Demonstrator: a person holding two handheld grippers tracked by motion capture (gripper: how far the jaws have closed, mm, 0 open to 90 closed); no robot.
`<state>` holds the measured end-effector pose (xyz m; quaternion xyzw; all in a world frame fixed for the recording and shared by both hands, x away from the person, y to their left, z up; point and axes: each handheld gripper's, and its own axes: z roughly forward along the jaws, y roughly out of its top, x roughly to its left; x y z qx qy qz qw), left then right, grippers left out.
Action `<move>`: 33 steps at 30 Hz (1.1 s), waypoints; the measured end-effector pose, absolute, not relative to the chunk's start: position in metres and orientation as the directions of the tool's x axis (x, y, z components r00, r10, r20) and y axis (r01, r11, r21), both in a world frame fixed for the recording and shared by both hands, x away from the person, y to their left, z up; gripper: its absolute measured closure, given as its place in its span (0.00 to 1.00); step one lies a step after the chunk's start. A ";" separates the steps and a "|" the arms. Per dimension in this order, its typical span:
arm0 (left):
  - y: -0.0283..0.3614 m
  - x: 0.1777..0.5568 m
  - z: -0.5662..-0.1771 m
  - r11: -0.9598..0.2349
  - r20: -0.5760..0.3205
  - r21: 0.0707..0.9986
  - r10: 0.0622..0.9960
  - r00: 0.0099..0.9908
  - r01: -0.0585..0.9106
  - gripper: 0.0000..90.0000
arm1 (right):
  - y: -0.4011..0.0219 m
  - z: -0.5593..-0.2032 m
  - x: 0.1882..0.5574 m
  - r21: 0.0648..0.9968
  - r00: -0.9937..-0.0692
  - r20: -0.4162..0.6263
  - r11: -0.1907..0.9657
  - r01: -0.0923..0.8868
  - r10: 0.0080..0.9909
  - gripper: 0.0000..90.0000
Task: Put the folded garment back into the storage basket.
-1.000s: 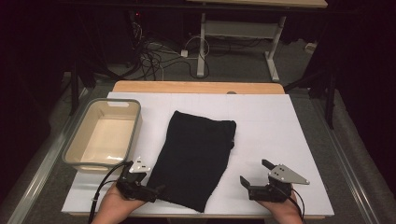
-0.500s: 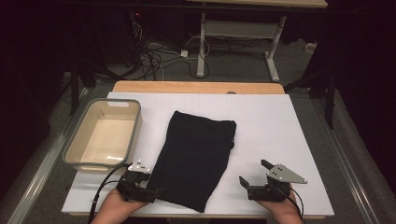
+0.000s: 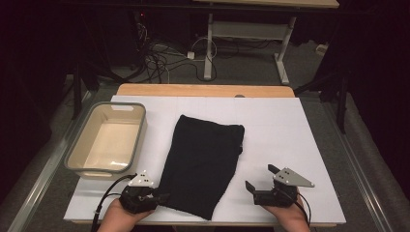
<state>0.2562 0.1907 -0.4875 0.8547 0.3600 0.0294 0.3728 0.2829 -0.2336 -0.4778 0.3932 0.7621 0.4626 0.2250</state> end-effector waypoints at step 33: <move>0.217 0.256 -0.510 -0.352 -0.246 0.765 0.615 0.749 0.540 0.74 | -0.174 -0.487 0.455 0.702 -0.501 0.112 0.288 0.652 0.858 0.60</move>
